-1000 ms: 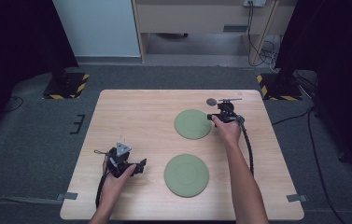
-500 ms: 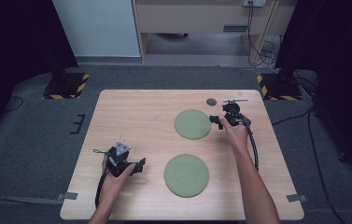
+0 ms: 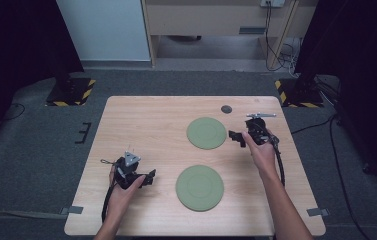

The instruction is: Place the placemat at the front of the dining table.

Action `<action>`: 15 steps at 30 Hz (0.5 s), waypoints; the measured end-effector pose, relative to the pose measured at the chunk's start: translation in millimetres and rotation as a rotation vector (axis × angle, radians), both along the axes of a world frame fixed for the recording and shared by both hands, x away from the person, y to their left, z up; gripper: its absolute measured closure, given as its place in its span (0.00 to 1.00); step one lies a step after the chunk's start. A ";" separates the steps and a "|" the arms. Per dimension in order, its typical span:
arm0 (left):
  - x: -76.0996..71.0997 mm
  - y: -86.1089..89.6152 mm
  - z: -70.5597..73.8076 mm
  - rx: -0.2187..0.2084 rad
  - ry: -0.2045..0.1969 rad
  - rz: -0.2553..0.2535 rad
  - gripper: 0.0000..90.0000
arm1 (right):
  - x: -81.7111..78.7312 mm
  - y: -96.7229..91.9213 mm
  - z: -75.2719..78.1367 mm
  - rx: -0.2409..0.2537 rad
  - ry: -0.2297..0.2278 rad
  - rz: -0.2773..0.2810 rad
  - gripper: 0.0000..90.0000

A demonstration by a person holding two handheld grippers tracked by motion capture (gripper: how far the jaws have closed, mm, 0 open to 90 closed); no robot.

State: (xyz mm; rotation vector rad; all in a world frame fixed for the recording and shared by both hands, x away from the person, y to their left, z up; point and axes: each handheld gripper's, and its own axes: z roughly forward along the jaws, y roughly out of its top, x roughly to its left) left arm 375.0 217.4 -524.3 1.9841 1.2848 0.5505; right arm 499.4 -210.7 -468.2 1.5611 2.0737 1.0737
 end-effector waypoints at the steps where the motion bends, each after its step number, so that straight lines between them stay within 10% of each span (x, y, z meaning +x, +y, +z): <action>1: 0.2 0.3 -0.1 -0.001 0.001 0.001 0.04 | -2.1 -0.4 -0.3 0.000 -0.001 0.001 0.10; 15: 1.3 2.4 -1.7 0.007 0.007 0.001 0.03 | -34.2 -7.4 -10.1 0.016 -0.011 0.037 0.10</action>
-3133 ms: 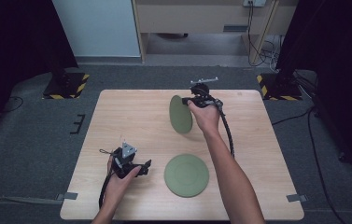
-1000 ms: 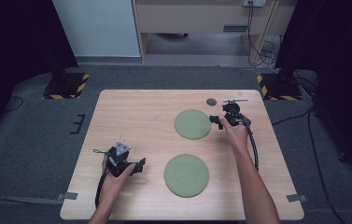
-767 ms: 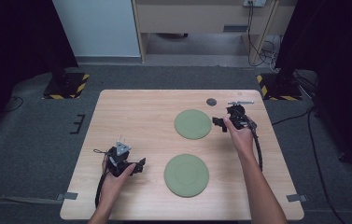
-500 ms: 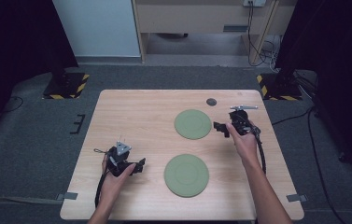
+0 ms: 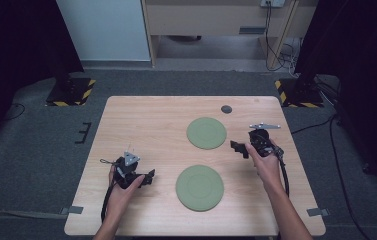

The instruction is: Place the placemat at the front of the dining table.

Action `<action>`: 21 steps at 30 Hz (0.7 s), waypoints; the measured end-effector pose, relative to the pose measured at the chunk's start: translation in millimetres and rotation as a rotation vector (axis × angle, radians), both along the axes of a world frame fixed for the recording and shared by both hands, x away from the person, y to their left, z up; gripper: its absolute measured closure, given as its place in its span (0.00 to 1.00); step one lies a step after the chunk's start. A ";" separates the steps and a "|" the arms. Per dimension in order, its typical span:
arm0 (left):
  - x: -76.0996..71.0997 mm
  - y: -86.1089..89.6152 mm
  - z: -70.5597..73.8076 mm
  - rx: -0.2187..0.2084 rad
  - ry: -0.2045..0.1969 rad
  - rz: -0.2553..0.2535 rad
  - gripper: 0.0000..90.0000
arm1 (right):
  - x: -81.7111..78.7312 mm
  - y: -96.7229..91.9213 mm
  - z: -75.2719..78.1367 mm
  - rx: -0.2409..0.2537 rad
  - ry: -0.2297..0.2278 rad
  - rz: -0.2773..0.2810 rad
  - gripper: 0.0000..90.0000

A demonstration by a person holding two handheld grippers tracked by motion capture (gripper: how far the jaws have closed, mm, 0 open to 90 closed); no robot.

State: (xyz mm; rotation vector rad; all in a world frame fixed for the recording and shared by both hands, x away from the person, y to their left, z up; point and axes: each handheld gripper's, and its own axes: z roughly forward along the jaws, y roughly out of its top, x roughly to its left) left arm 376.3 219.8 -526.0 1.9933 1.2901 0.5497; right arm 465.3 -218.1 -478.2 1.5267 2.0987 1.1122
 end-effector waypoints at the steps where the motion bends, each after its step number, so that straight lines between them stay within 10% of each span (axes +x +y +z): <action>1: -0.1 0.1 0.1 0.001 -0.001 0.000 0.03 | -2.2 -0.8 -1.1 0.002 0.000 0.002 0.10; 21: 0.3 1.2 -1.2 0.011 0.005 0.000 0.03 | -36.8 -10.1 -29.1 0.005 0.039 0.008 0.09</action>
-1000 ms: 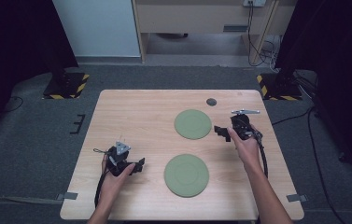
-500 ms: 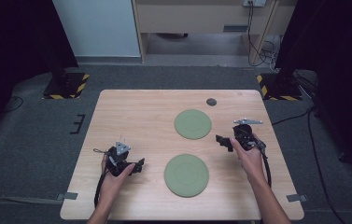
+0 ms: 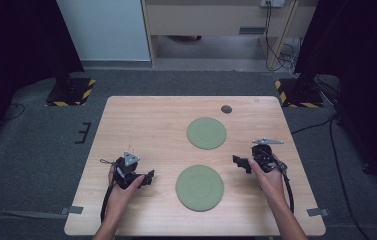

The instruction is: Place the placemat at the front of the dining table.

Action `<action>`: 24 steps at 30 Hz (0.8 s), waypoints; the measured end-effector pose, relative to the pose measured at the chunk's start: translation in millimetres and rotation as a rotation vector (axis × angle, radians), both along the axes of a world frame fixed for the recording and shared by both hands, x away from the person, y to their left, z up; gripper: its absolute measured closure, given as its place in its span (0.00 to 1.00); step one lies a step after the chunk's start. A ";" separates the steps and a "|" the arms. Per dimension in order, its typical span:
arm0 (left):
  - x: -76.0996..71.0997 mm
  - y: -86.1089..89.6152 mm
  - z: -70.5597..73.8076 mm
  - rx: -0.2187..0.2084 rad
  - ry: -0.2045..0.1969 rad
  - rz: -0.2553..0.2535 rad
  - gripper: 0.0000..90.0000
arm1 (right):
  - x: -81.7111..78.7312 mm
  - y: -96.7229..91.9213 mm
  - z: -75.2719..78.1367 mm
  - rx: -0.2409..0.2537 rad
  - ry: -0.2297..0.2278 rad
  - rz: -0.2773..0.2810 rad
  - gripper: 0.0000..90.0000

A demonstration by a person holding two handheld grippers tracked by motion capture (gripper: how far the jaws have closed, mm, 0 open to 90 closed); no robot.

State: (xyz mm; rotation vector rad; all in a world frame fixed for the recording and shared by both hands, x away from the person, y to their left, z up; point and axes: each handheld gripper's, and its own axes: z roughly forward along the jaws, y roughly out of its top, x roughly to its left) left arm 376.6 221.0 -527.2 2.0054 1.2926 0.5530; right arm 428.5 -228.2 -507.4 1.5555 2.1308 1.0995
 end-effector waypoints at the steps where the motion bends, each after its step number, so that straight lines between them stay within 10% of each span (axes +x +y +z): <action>1: 0.2 0.3 -0.1 0.001 0.000 0.002 0.04 | -1.3 -0.4 -0.8 -0.004 0.001 -0.001 0.09; 24: 8.6 3.0 -9.2 0.025 0.040 0.026 0.01 | -21.2 -8.1 -32.0 -0.202 -0.039 -0.151 0.01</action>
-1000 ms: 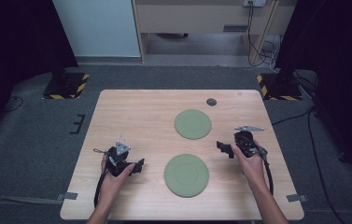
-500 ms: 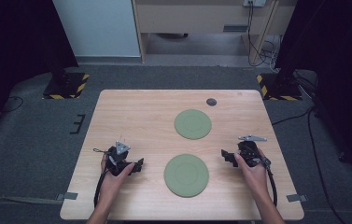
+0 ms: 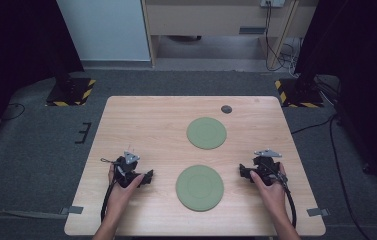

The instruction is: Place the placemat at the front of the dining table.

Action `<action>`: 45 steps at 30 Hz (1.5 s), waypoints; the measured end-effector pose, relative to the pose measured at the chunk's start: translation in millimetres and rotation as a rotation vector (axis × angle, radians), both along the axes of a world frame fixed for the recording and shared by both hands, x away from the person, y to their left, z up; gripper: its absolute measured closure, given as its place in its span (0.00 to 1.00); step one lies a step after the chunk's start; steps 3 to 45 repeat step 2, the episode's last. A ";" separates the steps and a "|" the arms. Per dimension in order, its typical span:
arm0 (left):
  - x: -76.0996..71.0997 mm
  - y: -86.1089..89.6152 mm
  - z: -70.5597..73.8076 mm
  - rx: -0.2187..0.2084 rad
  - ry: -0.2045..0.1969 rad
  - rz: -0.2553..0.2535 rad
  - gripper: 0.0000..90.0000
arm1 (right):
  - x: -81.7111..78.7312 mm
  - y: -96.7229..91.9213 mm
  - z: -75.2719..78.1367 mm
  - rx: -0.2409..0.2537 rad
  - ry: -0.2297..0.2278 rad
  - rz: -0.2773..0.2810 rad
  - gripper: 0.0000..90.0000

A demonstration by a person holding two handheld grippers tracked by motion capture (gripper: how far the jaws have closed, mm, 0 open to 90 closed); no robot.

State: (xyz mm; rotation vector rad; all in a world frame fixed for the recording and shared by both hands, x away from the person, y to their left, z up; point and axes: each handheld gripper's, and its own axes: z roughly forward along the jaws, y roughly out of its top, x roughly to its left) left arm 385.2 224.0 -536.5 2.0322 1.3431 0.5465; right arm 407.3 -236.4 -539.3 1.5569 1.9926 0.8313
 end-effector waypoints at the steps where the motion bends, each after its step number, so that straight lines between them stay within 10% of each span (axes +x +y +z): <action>1: 0.0 -0.1 0.0 0.001 0.000 0.000 0.01 | -0.4 -0.2 -0.3 -0.003 0.004 -0.014 0.00; 45: 0.0 -0.2 0.0 0.002 0.001 -0.001 0.01 | -0.4 -0.1 -0.3 -0.003 0.004 -0.015 0.00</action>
